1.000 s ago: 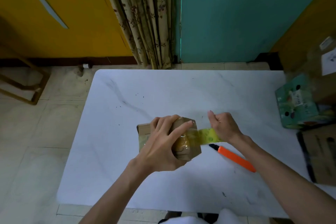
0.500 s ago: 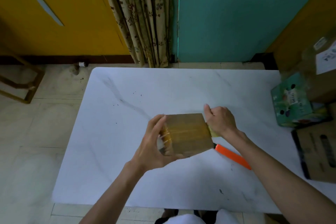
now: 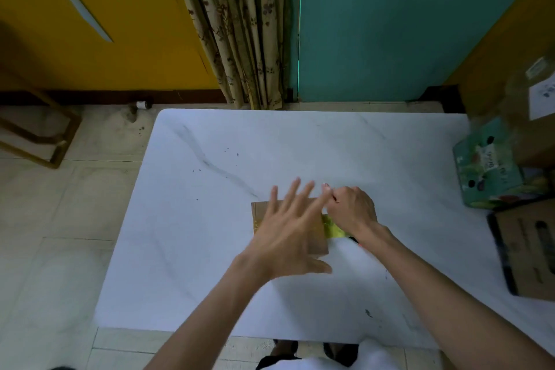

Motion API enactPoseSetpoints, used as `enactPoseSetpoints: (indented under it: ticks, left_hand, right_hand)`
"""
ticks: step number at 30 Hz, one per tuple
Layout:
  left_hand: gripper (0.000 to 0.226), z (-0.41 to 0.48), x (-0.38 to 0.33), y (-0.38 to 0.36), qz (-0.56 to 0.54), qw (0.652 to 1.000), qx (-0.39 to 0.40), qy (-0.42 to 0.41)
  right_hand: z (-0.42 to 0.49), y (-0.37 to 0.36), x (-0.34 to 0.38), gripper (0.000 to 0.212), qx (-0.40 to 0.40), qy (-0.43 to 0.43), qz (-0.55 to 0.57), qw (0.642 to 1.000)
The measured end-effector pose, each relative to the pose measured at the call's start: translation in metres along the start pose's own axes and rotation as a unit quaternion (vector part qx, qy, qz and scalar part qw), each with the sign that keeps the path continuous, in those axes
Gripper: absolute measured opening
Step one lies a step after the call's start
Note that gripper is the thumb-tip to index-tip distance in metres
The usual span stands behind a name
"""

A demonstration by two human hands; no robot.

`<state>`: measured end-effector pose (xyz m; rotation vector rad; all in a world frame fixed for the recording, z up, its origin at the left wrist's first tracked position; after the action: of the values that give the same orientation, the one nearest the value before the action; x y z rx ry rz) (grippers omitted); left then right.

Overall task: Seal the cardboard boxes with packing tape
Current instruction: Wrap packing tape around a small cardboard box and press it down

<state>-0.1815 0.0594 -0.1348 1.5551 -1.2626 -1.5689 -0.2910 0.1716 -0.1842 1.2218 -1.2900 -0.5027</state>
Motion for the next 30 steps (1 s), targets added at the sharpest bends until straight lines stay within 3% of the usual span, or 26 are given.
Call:
enactPoseSetpoints:
  ticks: [3, 8, 18, 25, 30]
  left_hand:
    - [0.138, 0.027, -0.01, -0.031, 0.086, 0.994, 0.072, 0.004]
    - [0.121, 0.025, 0.002, -0.039, 0.092, 0.996, 0.016, -0.003]
    - [0.117, 0.018, 0.001, -0.036, 0.058, 0.997, 0.0, -0.048]
    - [0.116, 0.018, 0.001, -0.004, 0.05, 0.994, -0.067, -0.064]
    - [0.109, 0.021, -0.022, -0.002, 0.057, 0.994, -0.075, -0.063]
  right_hand:
    - [-0.002, -0.001, -0.005, 0.063, 0.009, -0.015, 0.023, 1.0]
    - [-0.009, -0.002, -0.019, 0.063, -0.008, -0.015, 0.097, 0.995]
    - [-0.017, -0.026, -0.018, 0.057, 0.042, -0.027, -0.008, 0.999]
    - [0.001, -0.004, -0.009, 0.055, 0.014, 0.013, 0.056, 0.998]
    - [0.001, 0.0, -0.005, 0.043, 0.013, -0.044, -0.024, 0.999]
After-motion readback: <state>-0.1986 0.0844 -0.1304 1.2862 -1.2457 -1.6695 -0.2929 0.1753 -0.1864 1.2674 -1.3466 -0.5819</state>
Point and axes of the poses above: each hand's wrist, its own z-axis towards the middle knuckle, its own y-axis out of the back of the hand, x = y × z, the point moved 6 cm from there along z, towards the middle knuckle
